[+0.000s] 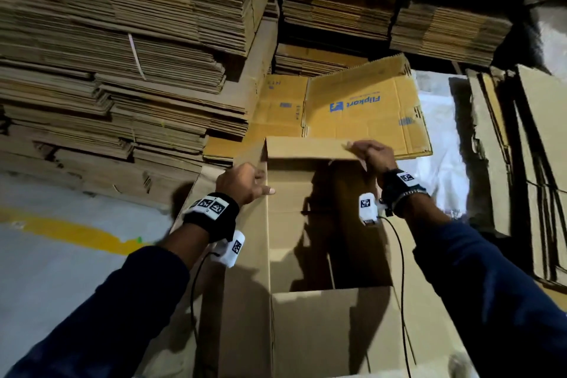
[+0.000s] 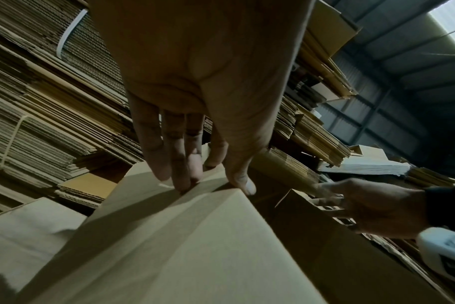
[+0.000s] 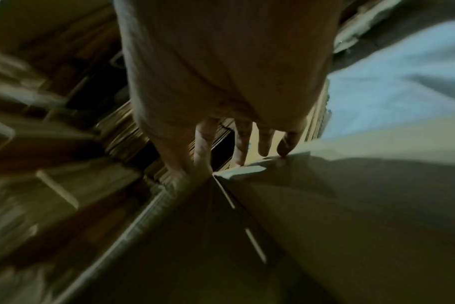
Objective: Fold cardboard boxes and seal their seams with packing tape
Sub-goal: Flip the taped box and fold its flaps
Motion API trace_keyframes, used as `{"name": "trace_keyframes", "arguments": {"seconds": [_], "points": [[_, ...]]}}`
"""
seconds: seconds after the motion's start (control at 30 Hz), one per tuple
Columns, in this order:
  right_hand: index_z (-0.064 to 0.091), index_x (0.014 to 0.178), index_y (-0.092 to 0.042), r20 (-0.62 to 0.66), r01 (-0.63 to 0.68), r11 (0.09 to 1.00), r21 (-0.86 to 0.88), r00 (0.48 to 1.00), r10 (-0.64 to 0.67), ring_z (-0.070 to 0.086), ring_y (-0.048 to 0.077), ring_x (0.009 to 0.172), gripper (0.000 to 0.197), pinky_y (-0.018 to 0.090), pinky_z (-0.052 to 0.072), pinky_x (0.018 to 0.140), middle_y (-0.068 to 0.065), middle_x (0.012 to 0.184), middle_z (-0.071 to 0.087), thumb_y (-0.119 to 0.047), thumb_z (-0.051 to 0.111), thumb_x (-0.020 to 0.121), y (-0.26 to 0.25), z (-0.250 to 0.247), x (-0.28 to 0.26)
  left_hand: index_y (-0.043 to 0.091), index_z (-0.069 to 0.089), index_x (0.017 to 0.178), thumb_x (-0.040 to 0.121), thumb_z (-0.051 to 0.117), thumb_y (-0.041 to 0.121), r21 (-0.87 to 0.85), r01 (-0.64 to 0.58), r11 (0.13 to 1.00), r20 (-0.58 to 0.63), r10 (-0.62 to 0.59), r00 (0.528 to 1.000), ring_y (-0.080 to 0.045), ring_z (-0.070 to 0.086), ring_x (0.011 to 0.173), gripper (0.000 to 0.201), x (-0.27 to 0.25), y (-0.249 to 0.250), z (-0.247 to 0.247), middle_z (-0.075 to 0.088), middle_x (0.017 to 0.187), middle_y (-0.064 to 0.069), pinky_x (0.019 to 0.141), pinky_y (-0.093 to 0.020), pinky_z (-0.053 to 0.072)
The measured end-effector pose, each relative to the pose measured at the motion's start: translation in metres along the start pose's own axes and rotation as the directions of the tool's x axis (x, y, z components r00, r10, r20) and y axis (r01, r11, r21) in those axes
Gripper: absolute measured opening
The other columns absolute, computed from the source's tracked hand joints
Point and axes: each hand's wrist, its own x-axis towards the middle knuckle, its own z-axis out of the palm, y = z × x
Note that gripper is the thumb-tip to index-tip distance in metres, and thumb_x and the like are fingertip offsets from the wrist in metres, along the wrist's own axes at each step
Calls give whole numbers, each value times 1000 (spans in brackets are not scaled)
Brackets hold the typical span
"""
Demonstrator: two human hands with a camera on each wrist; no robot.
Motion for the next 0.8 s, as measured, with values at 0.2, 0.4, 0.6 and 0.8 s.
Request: {"name": "trace_keyframes", "arguments": {"seconds": [0.2,0.4,0.6,0.8], "points": [[53,149,-38,155,170,534,-828,985,-73,59,43,118,62,46,50,100,16,122,55,-45,73,90,30,4,-10,29,46,156,101,49,64,-33,-75,997,43,76,996,-37,51,138,65,-33,-27,20,49,150,-23,114,-44,43],[44,142,-34,189,164,449,-878,982,11,43,48,130,56,64,41,108,22,134,42,-48,66,93,32,16,-32,18,-1,166,86,41,88,-48,213,976,142,-204,969,-41,39,148,114,-70,-70,27,30,165,-23,118,-48,37],[36,156,-31,237,223,511,-830,971,-39,49,49,131,76,53,43,112,28,144,44,-51,71,92,31,-3,-62,26,22,153,66,63,87,-166,94,982,55,-85,995,-32,61,125,114,-97,-58,-11,62,141,-7,106,-48,49],[21,164,-22,251,241,645,-725,965,-79,51,40,136,89,45,45,110,24,152,50,-44,71,94,41,-49,-121,28,21,161,93,66,59,-110,-124,986,-37,120,992,-30,56,135,87,-165,26,-56,56,151,-5,112,-47,44]]}}
